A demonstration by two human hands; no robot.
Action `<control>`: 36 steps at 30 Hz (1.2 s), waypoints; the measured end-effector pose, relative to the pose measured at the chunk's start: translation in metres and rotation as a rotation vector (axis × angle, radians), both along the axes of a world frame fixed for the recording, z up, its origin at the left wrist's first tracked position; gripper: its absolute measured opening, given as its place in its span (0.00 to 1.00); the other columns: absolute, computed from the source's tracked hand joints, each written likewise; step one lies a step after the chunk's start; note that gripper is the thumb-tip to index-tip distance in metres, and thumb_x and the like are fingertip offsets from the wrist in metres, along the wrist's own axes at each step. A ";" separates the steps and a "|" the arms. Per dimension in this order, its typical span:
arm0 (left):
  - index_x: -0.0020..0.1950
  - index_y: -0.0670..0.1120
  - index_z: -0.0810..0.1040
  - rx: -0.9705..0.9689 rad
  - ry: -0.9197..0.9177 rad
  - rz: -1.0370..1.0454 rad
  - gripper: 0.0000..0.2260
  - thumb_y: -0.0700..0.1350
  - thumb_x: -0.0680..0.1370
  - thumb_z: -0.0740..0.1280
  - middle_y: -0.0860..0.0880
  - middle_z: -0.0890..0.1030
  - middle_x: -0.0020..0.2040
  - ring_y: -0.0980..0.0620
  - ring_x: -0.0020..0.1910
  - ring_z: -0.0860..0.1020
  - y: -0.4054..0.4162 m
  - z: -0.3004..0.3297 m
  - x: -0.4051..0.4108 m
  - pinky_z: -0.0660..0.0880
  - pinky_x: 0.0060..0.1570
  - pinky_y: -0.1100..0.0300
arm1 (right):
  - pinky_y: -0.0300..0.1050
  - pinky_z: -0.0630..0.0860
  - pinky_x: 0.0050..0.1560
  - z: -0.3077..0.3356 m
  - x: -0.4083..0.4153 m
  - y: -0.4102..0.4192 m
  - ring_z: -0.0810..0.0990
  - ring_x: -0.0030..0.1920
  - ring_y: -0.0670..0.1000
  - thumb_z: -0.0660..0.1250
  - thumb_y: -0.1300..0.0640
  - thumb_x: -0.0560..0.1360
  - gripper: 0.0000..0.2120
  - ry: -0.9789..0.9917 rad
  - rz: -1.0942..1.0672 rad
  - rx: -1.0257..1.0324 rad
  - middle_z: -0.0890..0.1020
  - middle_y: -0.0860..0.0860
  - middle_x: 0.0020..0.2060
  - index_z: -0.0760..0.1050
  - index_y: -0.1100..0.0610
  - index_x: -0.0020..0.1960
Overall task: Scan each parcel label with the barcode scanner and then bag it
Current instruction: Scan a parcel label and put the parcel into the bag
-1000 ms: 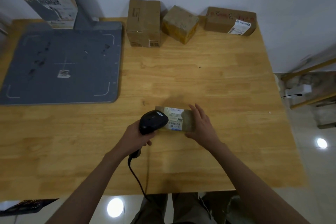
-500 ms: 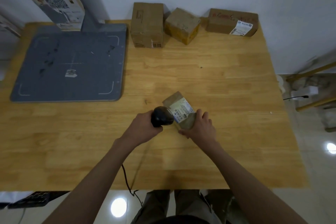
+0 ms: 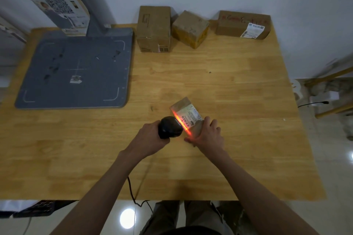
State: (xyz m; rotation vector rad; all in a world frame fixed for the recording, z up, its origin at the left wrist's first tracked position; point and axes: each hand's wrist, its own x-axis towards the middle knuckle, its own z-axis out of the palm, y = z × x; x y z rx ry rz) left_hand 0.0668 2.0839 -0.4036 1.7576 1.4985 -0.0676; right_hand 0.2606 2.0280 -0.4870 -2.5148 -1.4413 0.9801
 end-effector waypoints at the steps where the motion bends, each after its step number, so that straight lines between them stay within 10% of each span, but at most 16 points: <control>1: 0.62 0.48 0.78 0.003 -0.003 -0.002 0.19 0.42 0.71 0.72 0.52 0.82 0.46 0.53 0.45 0.80 0.000 0.000 0.000 0.77 0.42 0.61 | 0.56 0.78 0.51 0.000 0.000 0.000 0.70 0.62 0.58 0.79 0.35 0.62 0.47 0.001 -0.002 -0.001 0.67 0.54 0.62 0.59 0.54 0.69; 26: 0.55 0.51 0.77 -0.013 0.000 0.121 0.13 0.40 0.73 0.70 0.51 0.82 0.42 0.51 0.36 0.83 -0.013 0.013 -0.013 0.80 0.41 0.52 | 0.52 0.74 0.51 0.012 0.004 -0.008 0.69 0.61 0.58 0.77 0.40 0.66 0.40 0.082 0.021 -0.002 0.66 0.54 0.61 0.60 0.57 0.66; 31: 0.57 0.48 0.76 0.018 -0.107 0.090 0.12 0.39 0.75 0.70 0.49 0.83 0.42 0.54 0.34 0.83 -0.011 0.023 -0.006 0.76 0.34 0.64 | 0.51 0.72 0.59 0.026 0.003 -0.057 0.71 0.61 0.59 0.77 0.45 0.67 0.39 0.181 -0.183 0.092 0.67 0.55 0.61 0.62 0.60 0.68; 36: 0.61 0.48 0.74 -0.033 -0.191 -0.068 0.15 0.41 0.76 0.71 0.49 0.84 0.43 0.56 0.37 0.83 -0.030 0.024 0.019 0.80 0.43 0.56 | 0.54 0.77 0.57 0.033 -0.003 -0.138 0.73 0.60 0.55 0.78 0.43 0.64 0.44 0.189 -0.457 0.189 0.65 0.51 0.61 0.61 0.54 0.72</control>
